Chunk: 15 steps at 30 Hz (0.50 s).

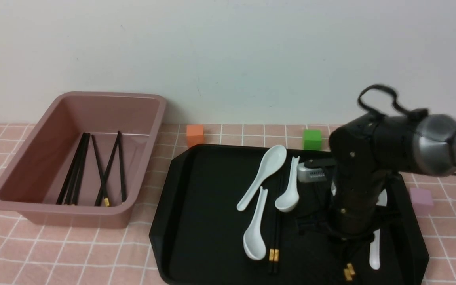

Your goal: On pink tablecloth take chopsticks from black tray and put them in box.

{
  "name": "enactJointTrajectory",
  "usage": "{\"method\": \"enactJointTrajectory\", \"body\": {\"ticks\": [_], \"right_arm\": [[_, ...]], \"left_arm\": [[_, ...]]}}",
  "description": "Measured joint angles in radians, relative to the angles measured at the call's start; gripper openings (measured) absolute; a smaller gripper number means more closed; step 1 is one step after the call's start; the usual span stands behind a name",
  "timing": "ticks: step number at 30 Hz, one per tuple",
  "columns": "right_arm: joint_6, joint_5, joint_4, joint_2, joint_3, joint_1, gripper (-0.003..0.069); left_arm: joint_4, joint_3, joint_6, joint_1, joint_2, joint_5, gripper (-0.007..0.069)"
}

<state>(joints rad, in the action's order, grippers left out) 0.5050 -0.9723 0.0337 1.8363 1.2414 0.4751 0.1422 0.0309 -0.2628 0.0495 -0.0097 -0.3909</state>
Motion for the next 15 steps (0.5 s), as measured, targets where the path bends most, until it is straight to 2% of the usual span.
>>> {"method": "enactJointTrajectory", "body": {"ticks": [6, 9, 15], "right_arm": [[-0.011, -0.018, -0.012, -0.166, 0.088, 0.016, 0.0136], [-0.054, -0.002, -0.021, -0.173, 0.224, 0.069, 0.0136], [-0.215, 0.088, -0.138, 0.054, 0.602, 0.240, 0.0136]], "left_arm": [[0.000, 0.000, 0.000, 0.000, 0.000, 0.000, 0.0239], [0.000, 0.000, 0.000, 0.000, 0.000, 0.000, 0.0239], [0.000, 0.000, 0.000, 0.000, 0.000, 0.000, 0.0239]]}}
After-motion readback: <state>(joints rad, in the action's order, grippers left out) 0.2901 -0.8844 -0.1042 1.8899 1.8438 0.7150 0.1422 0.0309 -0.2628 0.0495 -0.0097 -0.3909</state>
